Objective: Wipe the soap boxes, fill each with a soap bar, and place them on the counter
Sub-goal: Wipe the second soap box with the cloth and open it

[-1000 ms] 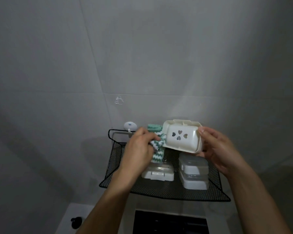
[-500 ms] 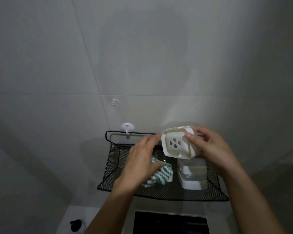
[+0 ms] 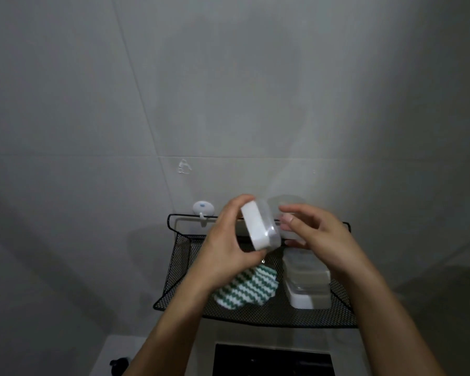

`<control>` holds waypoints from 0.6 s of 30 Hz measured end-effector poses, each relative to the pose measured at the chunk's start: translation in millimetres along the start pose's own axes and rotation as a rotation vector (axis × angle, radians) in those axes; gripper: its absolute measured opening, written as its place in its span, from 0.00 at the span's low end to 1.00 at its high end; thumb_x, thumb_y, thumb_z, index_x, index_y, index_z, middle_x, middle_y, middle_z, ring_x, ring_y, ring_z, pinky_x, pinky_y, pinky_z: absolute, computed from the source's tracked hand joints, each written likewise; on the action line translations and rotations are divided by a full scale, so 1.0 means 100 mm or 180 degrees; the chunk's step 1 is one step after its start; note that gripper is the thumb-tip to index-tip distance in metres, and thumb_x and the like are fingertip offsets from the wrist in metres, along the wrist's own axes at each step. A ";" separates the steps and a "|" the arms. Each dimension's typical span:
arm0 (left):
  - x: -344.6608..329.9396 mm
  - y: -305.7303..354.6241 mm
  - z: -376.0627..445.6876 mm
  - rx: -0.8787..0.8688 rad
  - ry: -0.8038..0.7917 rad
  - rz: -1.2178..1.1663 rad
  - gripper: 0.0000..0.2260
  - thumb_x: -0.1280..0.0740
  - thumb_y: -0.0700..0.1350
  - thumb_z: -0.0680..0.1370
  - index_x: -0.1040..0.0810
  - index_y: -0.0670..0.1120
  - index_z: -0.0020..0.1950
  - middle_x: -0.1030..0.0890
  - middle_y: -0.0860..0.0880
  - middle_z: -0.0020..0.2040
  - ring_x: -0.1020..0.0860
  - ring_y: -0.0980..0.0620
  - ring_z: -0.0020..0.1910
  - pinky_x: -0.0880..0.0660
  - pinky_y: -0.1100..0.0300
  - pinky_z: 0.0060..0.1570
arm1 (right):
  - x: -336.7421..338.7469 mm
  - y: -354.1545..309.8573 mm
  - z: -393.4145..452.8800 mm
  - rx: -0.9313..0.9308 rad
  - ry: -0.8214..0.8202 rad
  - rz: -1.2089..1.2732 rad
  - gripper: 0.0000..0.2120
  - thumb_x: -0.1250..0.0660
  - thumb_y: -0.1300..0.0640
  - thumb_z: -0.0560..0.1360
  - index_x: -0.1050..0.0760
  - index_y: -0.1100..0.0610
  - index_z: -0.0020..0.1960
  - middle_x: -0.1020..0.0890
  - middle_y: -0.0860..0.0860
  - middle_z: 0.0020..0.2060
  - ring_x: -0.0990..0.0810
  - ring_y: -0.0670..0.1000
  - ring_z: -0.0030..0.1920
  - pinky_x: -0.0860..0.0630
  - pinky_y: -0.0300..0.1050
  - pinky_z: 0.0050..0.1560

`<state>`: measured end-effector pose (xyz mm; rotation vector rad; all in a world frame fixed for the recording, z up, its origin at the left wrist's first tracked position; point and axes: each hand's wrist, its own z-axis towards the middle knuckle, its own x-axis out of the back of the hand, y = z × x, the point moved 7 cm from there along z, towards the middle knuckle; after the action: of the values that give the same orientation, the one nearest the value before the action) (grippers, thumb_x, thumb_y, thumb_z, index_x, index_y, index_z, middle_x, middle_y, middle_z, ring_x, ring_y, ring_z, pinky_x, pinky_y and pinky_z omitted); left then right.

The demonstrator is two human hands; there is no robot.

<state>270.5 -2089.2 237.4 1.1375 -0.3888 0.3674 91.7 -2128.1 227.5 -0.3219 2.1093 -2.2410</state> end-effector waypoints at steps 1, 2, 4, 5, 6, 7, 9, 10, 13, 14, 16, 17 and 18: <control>0.03 -0.07 -0.01 0.0149 -0.0022 -0.0345 0.38 0.23 0.45 0.64 0.35 0.61 0.70 0.25 0.64 0.63 0.25 0.63 0.63 0.28 0.68 0.60 | 0.04 0.03 0.00 -0.0002 0.0044 0.0013 0.10 0.31 0.58 0.79 0.19 0.51 0.59 0.15 0.50 0.53 0.16 0.48 0.56 0.17 0.49 0.54; 0.05 -0.14 -0.03 0.0271 -0.0037 -0.0721 0.38 0.22 0.42 0.65 0.35 0.60 0.70 0.24 0.64 0.62 0.24 0.60 0.63 0.26 0.64 0.61 | 0.07 0.08 0.00 -0.0025 0.0078 0.0011 0.12 0.30 0.58 0.78 0.20 0.52 0.61 0.15 0.50 0.55 0.17 0.47 0.57 0.18 0.48 0.55; 0.07 -0.22 -0.07 0.0363 -0.0027 -0.1435 0.38 0.24 0.35 0.66 0.35 0.56 0.70 0.23 0.59 0.63 0.23 0.55 0.64 0.24 0.57 0.61 | 0.11 0.18 -0.01 -0.0175 -0.0016 0.0100 0.19 0.28 0.56 0.75 0.23 0.52 0.65 0.18 0.50 0.59 0.19 0.45 0.60 0.19 0.48 0.57; 0.08 -0.25 -0.08 0.0359 0.0010 -0.1748 0.39 0.25 0.33 0.65 0.36 0.53 0.70 0.22 0.57 0.63 0.23 0.53 0.64 0.24 0.58 0.59 | 0.10 0.24 -0.02 -0.0259 -0.0170 0.0199 0.25 0.26 0.54 0.73 0.25 0.51 0.68 0.19 0.49 0.61 0.19 0.45 0.61 0.19 0.49 0.57; 0.08 -0.27 -0.10 0.0373 0.0051 -0.2076 0.39 0.25 0.31 0.65 0.35 0.51 0.71 0.21 0.55 0.63 0.23 0.51 0.64 0.24 0.58 0.58 | 0.08 0.29 -0.04 -0.0315 -0.0360 0.0336 0.32 0.23 0.54 0.69 0.28 0.51 0.71 0.21 0.49 0.64 0.19 0.46 0.62 0.19 0.49 0.57; 0.06 -0.28 -0.12 0.0420 0.0069 -0.2435 0.39 0.25 0.31 0.64 0.35 0.50 0.71 0.21 0.52 0.63 0.23 0.49 0.63 0.23 0.58 0.56 | 0.04 0.33 -0.05 -0.0324 -0.0560 0.0493 0.38 0.19 0.55 0.67 0.31 0.52 0.73 0.22 0.49 0.67 0.20 0.47 0.63 0.19 0.50 0.58; 0.00 -0.29 -0.15 0.0519 0.0011 -0.3032 0.39 0.27 0.30 0.64 0.33 0.52 0.70 0.22 0.47 0.65 0.24 0.45 0.64 0.22 0.56 0.56 | -0.05 0.35 -0.07 -0.0181 -0.0955 0.0735 0.43 0.19 0.58 0.65 0.34 0.55 0.75 0.24 0.49 0.70 0.21 0.50 0.66 0.21 0.49 0.60; -0.03 -0.28 -0.16 0.0552 -0.0022 -0.3185 0.39 0.27 0.30 0.64 0.34 0.51 0.71 0.23 0.45 0.66 0.25 0.44 0.64 0.22 0.54 0.57 | -0.09 0.34 -0.08 -0.0070 -0.1104 0.0808 0.42 0.21 0.61 0.65 0.34 0.56 0.75 0.23 0.50 0.70 0.22 0.52 0.67 0.22 0.46 0.61; -0.09 -0.30 -0.17 0.0663 -0.0088 -0.3252 0.40 0.27 0.32 0.64 0.36 0.50 0.73 0.25 0.42 0.67 0.26 0.43 0.66 0.24 0.53 0.61 | -0.15 0.30 -0.08 0.0144 -0.1160 0.0966 0.37 0.23 0.67 0.66 0.31 0.56 0.73 0.20 0.52 0.67 0.20 0.53 0.65 0.22 0.41 0.58; -0.08 -0.30 -0.17 0.0664 -0.0127 -0.3176 0.41 0.26 0.32 0.65 0.37 0.49 0.74 0.25 0.43 0.69 0.27 0.43 0.67 0.25 0.54 0.62 | -0.13 0.29 -0.07 0.0184 -0.1083 0.1008 0.36 0.24 0.68 0.66 0.29 0.56 0.72 0.19 0.52 0.66 0.19 0.53 0.64 0.21 0.41 0.56; -0.04 -0.31 -0.15 0.0584 -0.0224 -0.2909 0.40 0.26 0.34 0.66 0.37 0.49 0.75 0.28 0.44 0.72 0.28 0.43 0.70 0.27 0.53 0.65 | -0.07 0.28 -0.06 0.0252 -0.0912 0.1078 0.36 0.24 0.69 0.64 0.28 0.57 0.70 0.19 0.52 0.64 0.17 0.54 0.61 0.20 0.41 0.53; 0.00 -0.33 -0.14 0.0553 -0.0232 -0.2777 0.40 0.25 0.36 0.66 0.37 0.49 0.76 0.29 0.45 0.73 0.28 0.44 0.70 0.27 0.53 0.65 | -0.03 0.29 -0.05 0.0279 -0.0837 0.1085 0.37 0.24 0.69 0.63 0.28 0.58 0.70 0.19 0.52 0.64 0.17 0.54 0.60 0.19 0.42 0.52; 0.04 -0.35 -0.13 0.0556 -0.0203 -0.2677 0.40 0.25 0.37 0.67 0.36 0.50 0.76 0.29 0.46 0.72 0.27 0.45 0.70 0.26 0.54 0.64 | 0.01 0.29 -0.05 0.0298 -0.0777 0.1080 0.38 0.24 0.69 0.63 0.29 0.58 0.71 0.19 0.51 0.65 0.17 0.55 0.60 0.19 0.43 0.52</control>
<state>292.0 -2090.2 206.4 1.3774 0.0899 -0.3811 86.6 -2125.8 198.8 -0.2020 1.7777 -1.9853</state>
